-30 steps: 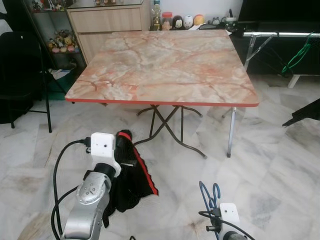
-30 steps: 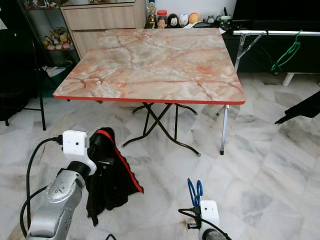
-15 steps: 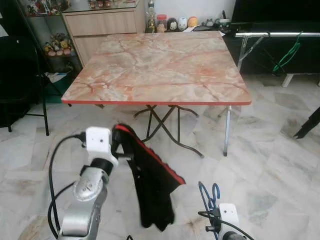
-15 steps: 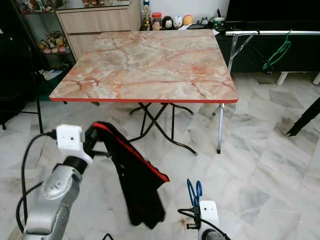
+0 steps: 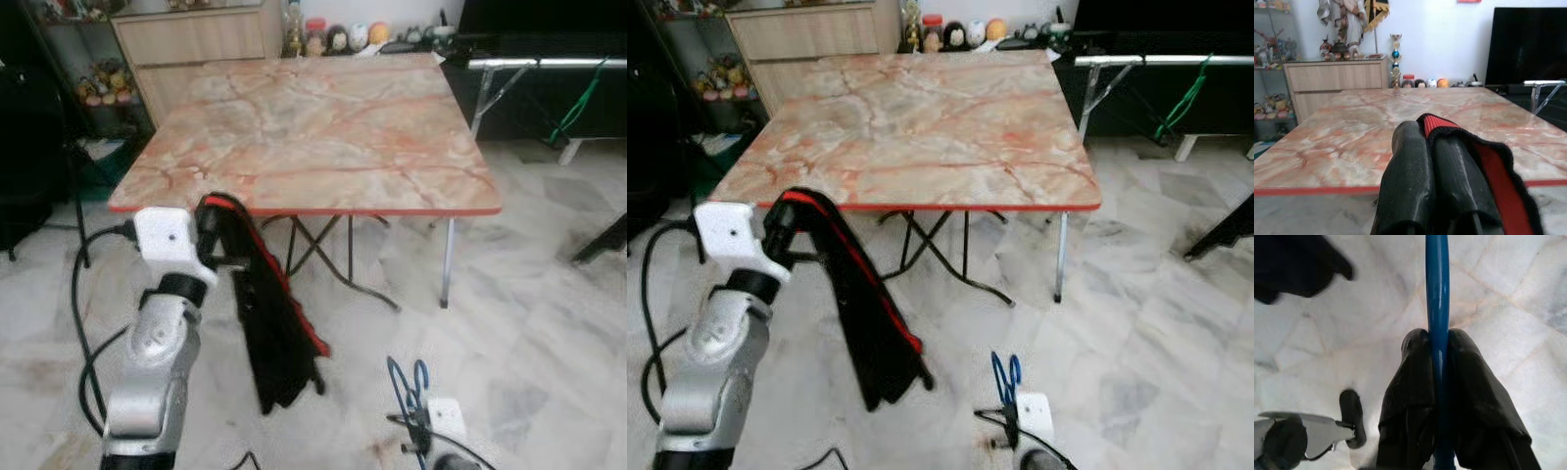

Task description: Hang hanger

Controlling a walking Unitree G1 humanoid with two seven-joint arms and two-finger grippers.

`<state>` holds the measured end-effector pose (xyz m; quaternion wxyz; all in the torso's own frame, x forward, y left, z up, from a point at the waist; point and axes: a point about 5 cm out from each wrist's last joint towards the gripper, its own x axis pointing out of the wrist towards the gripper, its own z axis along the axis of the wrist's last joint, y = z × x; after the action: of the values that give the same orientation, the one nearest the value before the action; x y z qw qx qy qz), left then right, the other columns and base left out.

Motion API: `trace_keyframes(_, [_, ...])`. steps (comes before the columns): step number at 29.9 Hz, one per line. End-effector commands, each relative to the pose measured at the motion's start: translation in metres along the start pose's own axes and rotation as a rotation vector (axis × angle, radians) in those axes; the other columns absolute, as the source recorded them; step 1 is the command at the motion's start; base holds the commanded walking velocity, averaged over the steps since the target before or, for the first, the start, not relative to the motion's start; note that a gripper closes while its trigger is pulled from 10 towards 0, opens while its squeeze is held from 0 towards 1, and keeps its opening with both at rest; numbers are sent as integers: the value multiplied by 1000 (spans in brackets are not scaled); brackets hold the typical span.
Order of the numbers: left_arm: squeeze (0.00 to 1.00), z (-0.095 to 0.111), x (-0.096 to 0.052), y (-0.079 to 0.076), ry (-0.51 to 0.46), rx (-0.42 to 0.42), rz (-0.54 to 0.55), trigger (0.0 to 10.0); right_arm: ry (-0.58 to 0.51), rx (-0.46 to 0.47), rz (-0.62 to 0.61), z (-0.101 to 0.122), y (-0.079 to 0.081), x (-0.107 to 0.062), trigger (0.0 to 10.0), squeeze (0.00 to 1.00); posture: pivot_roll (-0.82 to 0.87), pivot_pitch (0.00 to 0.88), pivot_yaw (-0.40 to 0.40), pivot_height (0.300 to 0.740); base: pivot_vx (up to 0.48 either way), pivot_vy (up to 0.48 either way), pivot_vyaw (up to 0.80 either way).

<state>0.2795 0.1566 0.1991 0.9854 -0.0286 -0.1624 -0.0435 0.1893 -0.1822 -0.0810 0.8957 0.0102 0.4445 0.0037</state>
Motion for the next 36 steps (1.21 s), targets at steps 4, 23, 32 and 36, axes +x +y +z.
trace_keyframes(4, [0, 10, 4, -2, -37, 6, -4, 10000, 4, -2, -2, 1, -2, 0, 10000, 0, -83, 0, 58, 740, 431, 0, 0])
trace_keyframes(23, [0, 69, 59, -4, -230, 59, -82, 10000, 4, -7, 1, 3, -1, 1, 10000, 0, -56, 0, 48, 740, 430, 0, 0])
trace_keyframes(32, [0, 129, 116, -16, -391, 87, -140, 10000, 4, -17, 6, 5, 0, 1, 10000, 0, -45, 0, 52, 740, 431, 0, 0])
trace_keyframes(36, [0, 132, 125, -18, -380, 93, -137, 10000, 3, -15, 4, 5, 0, 1, 10000, 0, -46, 0, 55, 740, 434, 0, 0])
